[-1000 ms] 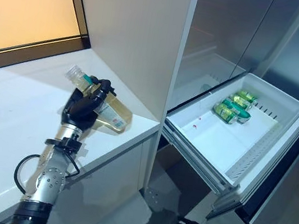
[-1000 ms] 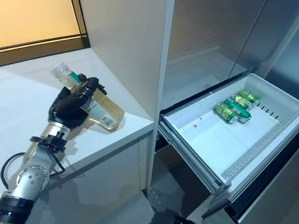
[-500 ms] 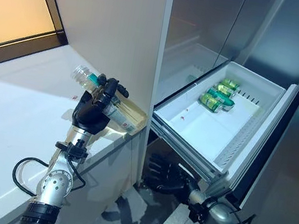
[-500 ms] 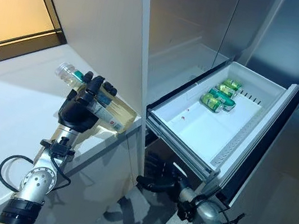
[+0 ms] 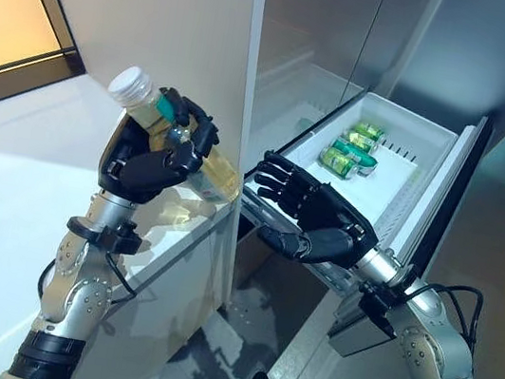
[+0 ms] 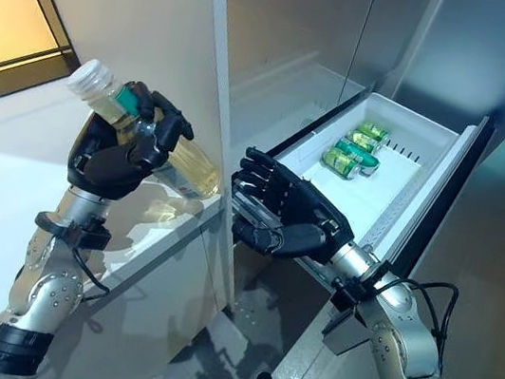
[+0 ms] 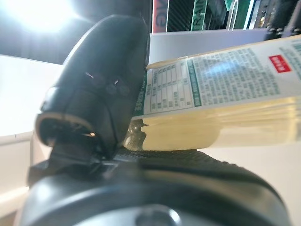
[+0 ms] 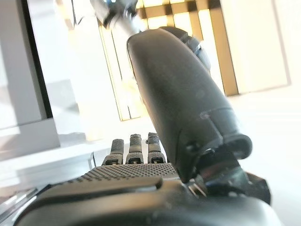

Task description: Put drinks into fridge and close the fridge

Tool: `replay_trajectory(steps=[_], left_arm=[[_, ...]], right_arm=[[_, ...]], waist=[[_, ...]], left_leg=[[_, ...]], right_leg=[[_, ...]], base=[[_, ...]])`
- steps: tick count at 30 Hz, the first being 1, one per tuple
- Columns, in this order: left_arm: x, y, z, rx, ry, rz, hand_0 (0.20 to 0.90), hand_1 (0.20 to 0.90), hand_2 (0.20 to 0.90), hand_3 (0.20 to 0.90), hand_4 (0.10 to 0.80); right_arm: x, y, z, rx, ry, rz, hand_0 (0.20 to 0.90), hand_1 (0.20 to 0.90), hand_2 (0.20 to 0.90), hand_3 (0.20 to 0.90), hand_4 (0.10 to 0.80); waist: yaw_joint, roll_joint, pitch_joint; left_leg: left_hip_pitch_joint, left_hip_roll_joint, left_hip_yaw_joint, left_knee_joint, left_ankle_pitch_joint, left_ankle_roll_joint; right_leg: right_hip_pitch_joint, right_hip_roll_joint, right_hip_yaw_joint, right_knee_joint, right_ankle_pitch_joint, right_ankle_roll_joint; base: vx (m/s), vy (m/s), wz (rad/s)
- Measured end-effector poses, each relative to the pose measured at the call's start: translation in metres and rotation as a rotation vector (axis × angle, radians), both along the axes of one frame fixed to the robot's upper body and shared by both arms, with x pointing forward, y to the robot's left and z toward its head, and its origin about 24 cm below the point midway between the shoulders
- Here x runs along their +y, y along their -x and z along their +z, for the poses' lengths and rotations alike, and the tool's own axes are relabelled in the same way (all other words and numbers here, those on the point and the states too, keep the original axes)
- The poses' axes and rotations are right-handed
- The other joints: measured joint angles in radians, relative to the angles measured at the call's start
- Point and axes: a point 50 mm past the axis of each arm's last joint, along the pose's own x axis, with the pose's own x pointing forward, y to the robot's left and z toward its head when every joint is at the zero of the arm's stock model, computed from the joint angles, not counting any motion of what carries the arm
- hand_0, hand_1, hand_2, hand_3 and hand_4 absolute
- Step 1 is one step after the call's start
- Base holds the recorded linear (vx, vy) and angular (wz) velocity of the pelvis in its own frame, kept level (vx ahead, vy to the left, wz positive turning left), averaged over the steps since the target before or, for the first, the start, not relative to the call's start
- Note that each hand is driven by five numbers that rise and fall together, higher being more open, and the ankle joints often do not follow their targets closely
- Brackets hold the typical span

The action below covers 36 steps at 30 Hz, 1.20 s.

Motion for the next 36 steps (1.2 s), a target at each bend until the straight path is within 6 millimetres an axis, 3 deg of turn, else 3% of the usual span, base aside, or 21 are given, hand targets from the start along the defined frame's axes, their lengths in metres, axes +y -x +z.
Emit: replay_trajectory(steps=[14, 23, 36], left_arm=[[-0.046, -0.003, 0.029, -0.128, -0.021, -0.211, 0.300, 0.300, 0.300, 0.200, 0.100], [-0.063, -0.004, 0.023, -0.071, -0.092, -0.280, 0.300, 0.300, 0.300, 0.200, 0.100], [-0.063, -0.007, 0.020, -0.061, -0.267, -0.174, 0.300, 0.300, 0.300, 0.200, 0.100]], right_arm=[[0.014, -0.011, 0.008, -0.023, 0.156, 0.015, 0.900, 0.900, 0.900, 0.900, 0.800], [0.020, -0.017, 0.014, -0.041, 0.162, -0.027, 0.900, 0.900, 0.900, 0.900, 0.800], [0.017, -0.017, 0.008, 0.014, 0.224, -0.033, 0.900, 0.900, 0.900, 0.900, 0.800]], waist=[[-0.026, -0.003, 0.001], [-0.034, -0.003, 0.001], [-0.033, -0.003, 0.001]], left_leg=[[0.005, -0.001, 0.017, 0.000, -0.002, 0.002], [0.005, -0.001, 0.019, 0.000, -0.002, 0.002], [0.004, 0.000, 0.018, 0.000, -0.002, 0.002]], right_leg=[[-0.002, 0.002, 0.018, 0.000, 0.003, 0.003], [-0.003, 0.004, 0.020, 0.000, 0.006, 0.000], [-0.002, 0.004, 0.019, 0.000, 0.006, 0.000]], base=[[-0.013, 0.000, -0.03], [0.000, 0.000, 0.00], [0.000, 0.000, 0.00]])
